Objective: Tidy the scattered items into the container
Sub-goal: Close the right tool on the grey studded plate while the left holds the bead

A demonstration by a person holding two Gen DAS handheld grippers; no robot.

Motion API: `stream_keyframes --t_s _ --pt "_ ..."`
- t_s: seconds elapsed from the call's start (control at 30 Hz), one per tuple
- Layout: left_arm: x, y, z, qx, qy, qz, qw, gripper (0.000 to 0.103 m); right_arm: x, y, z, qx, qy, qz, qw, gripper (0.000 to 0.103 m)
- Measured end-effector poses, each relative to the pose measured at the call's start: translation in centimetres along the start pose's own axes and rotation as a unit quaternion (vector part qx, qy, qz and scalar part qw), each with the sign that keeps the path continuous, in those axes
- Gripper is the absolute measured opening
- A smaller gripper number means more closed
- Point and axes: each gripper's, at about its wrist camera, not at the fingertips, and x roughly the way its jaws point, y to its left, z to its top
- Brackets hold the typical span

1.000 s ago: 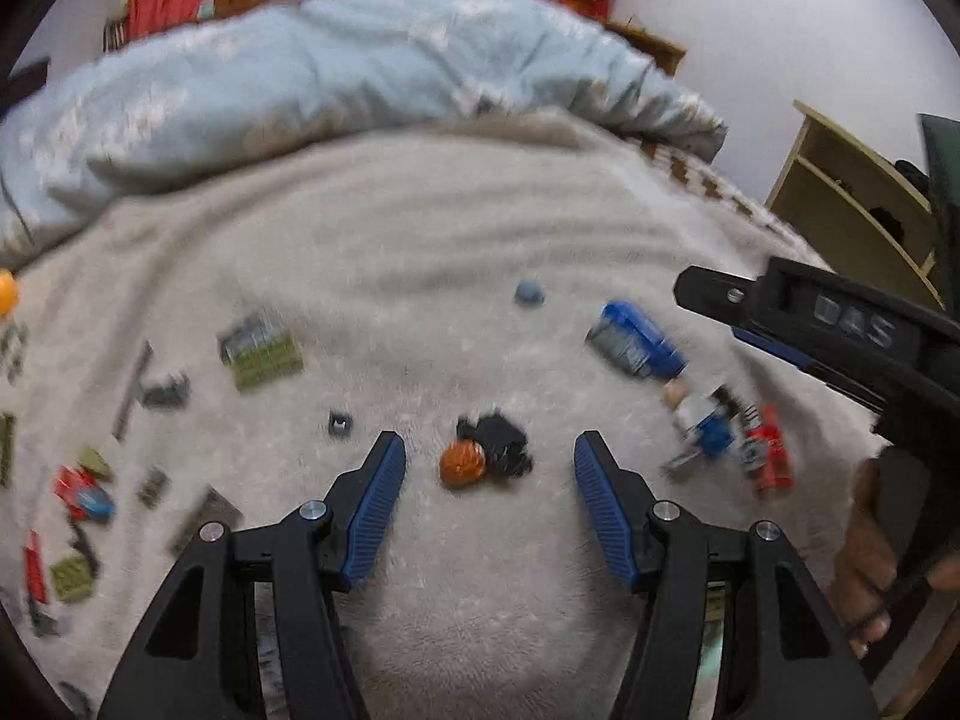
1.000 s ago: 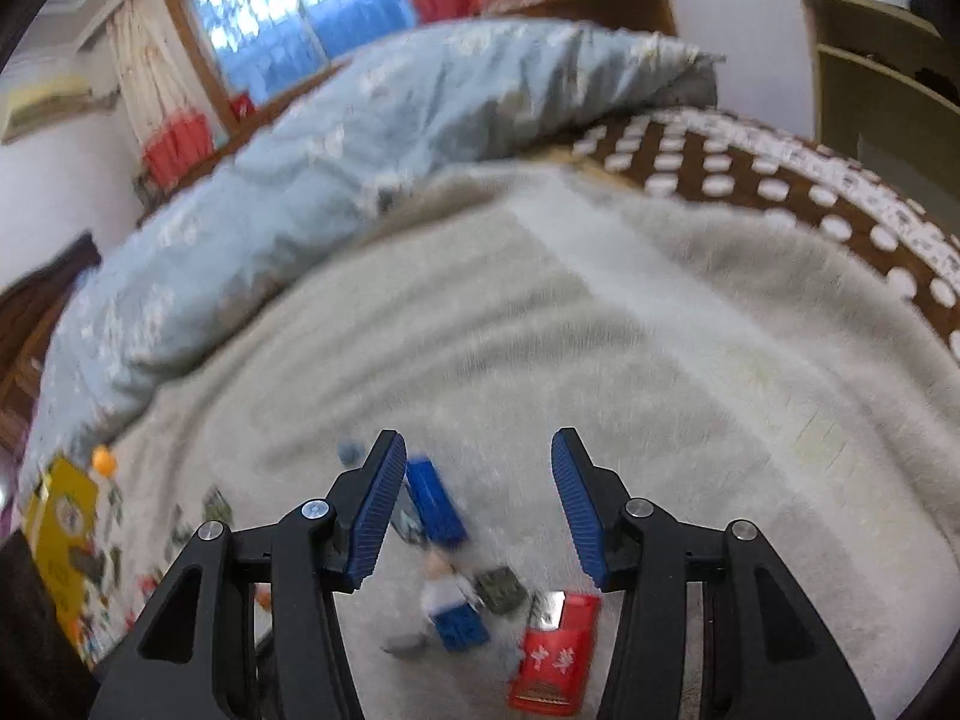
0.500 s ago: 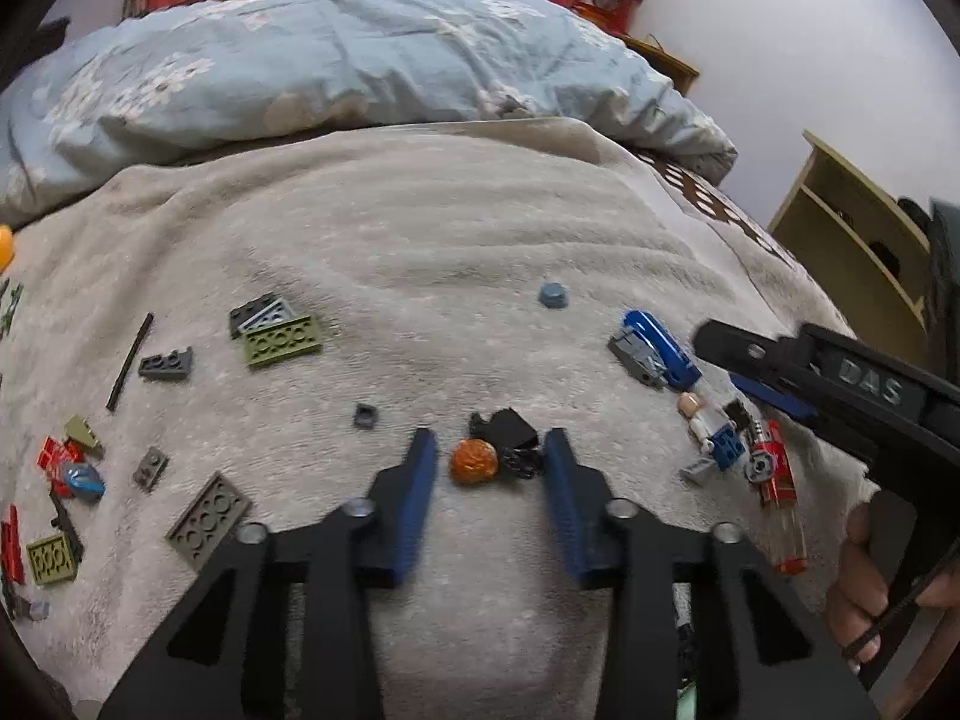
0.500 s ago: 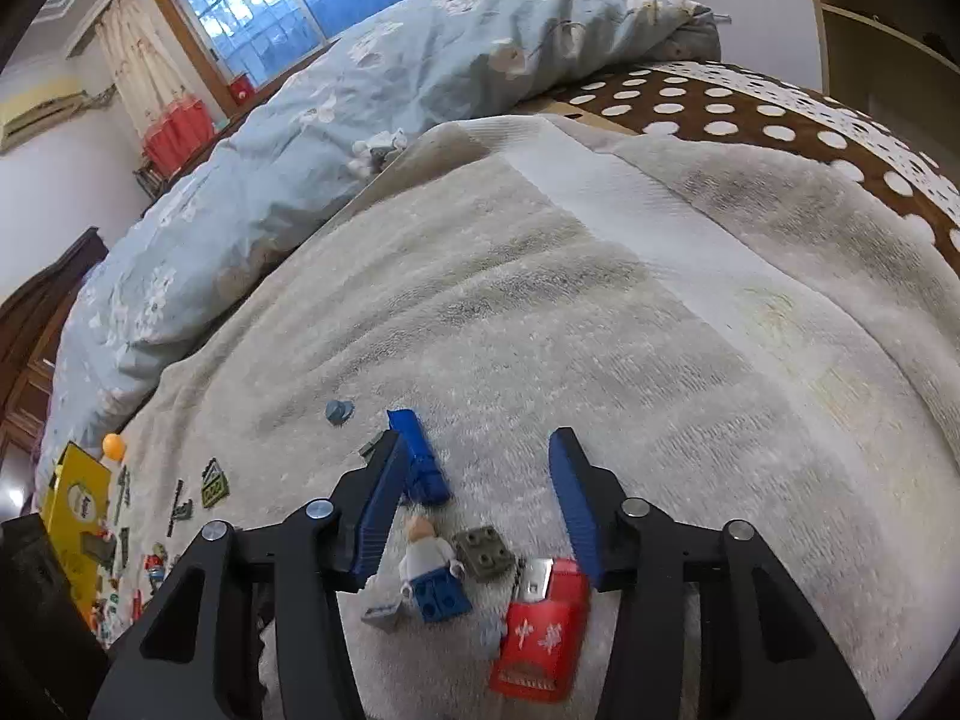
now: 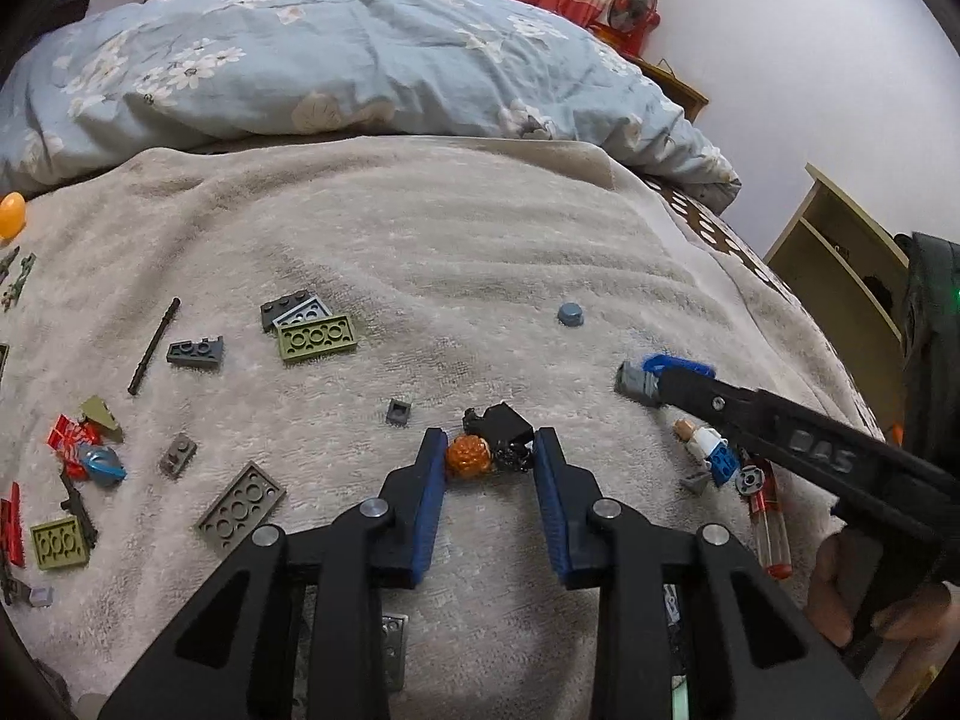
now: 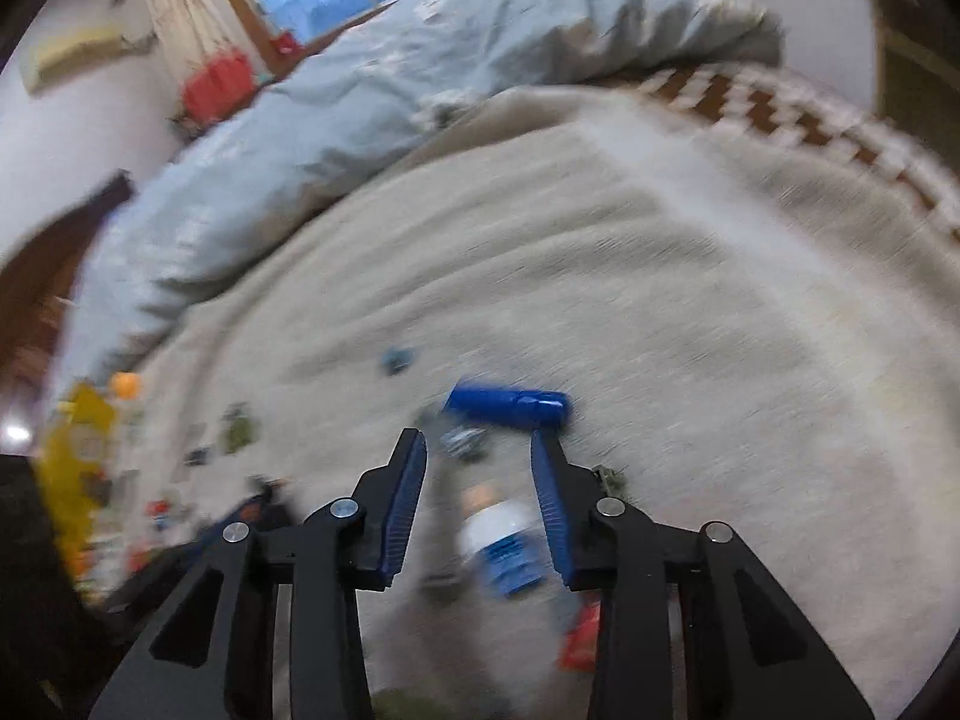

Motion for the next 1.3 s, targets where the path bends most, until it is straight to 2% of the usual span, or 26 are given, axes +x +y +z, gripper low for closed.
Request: stream_keyframes --t_s 0.17,0.3,0.63,0.8,0.9,1.1,1.3 --pt "-0.1 0.4 0.0 -0.011 0.000 -0.010 0.9999 0.029 1.2 1.4 0.3 -0.032 -0.001 0.001 1.000 0.037" --pt "-0.1 0.9 0.0 -0.022 0.001 -0.018 0.9996 0.029 1.2 2.8 -0.3 -0.065 -0.004 -0.018 0.998 0.037" --pt "-0.1 1.4 -0.1 -0.035 0.001 -0.031 0.9989 0.029 1.9 3.2 -0.9 -0.075 0.002 -0.031 0.997 0.040" --pt "0.0 1.4 -0.1 -0.034 0.002 -0.030 0.9989 0.029 2.2 4.0 -1.2 -0.089 0.002 -0.055 0.994 0.040" --pt "0.0 1.3 -0.1 -0.034 0.002 -0.030 0.9990 0.029 2.0 3.9 -1.2 -0.087 -0.003 -0.062 0.994 0.033" --pt "0.0 1.2 -0.1 -0.032 -0.001 -0.032 0.9990 0.029 0.6 2.9 -1.0 -0.056 -0.029 -0.026 0.998 0.033" --pt "-0.1 0.9 -0.2 -0.024 -0.003 -0.031 0.9992 0.029 -0.9 3.4 -1.1 -0.058 -0.053 -0.001 0.997 0.033"
